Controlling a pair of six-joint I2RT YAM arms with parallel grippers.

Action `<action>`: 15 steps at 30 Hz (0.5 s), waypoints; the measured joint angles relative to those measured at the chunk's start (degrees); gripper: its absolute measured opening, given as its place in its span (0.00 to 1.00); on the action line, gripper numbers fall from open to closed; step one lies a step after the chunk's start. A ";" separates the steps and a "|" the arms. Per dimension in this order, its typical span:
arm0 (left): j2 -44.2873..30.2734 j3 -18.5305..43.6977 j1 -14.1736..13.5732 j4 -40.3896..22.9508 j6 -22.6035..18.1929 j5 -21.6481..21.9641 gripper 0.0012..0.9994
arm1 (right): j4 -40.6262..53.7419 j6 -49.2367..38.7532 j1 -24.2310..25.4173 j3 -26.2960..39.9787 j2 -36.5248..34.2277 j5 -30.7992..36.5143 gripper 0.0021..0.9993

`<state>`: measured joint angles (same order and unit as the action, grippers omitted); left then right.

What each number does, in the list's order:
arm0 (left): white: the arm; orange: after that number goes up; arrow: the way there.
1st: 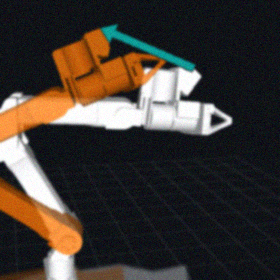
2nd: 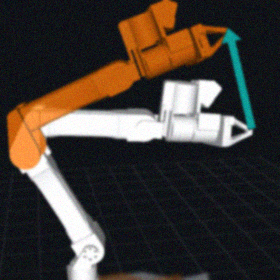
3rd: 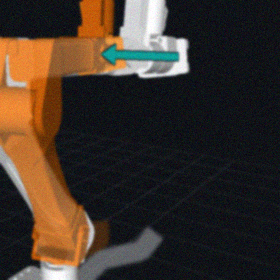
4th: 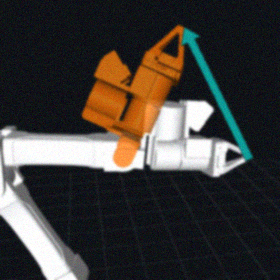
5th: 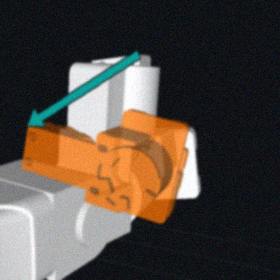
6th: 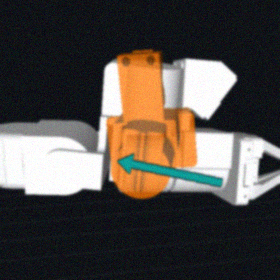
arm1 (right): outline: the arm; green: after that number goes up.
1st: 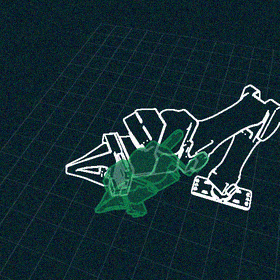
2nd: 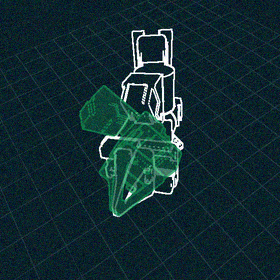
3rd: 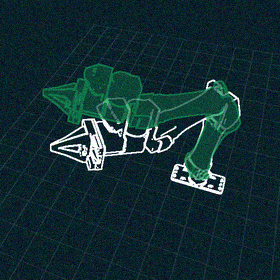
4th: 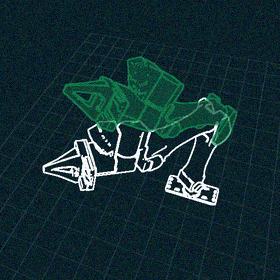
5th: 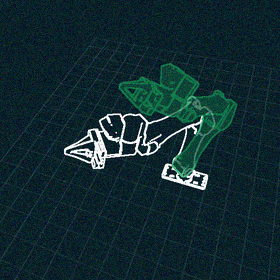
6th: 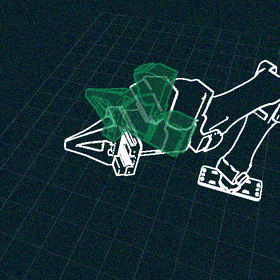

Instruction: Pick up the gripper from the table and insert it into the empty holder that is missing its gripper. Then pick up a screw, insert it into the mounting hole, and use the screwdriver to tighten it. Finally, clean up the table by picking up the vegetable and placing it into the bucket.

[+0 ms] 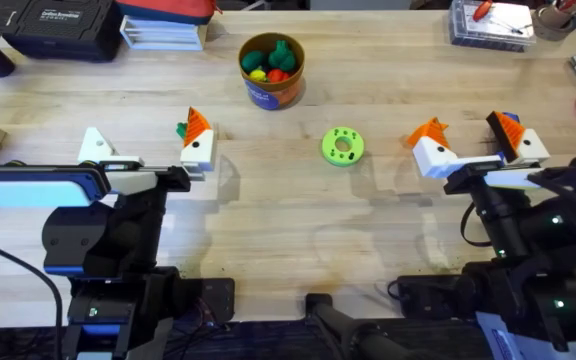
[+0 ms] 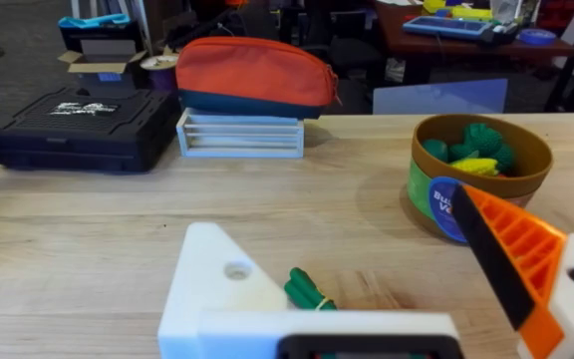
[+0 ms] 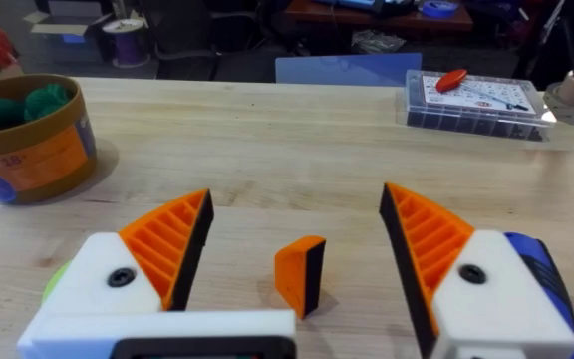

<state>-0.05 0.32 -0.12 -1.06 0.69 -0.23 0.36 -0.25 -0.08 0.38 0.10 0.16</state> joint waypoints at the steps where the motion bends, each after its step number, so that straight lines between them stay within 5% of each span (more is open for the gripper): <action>1: 0.00 0.00 0.00 0.00 0.00 0.00 0.99 | 0.00 0.00 0.00 0.00 0.00 0.00 0.99; 12: 0.02 0.14 0.00 -0.31 0.00 0.07 0.99 | 0.56 0.20 0.00 0.14 0.00 0.03 0.99; 15: -0.27 2.87 0.00 -6.05 0.17 0.07 0.99 | 7.35 0.70 0.00 3.32 -0.73 0.17 0.99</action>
<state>-0.32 3.18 -0.12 -7.11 0.86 -0.16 7.71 0.45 -0.08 3.71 -0.63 0.34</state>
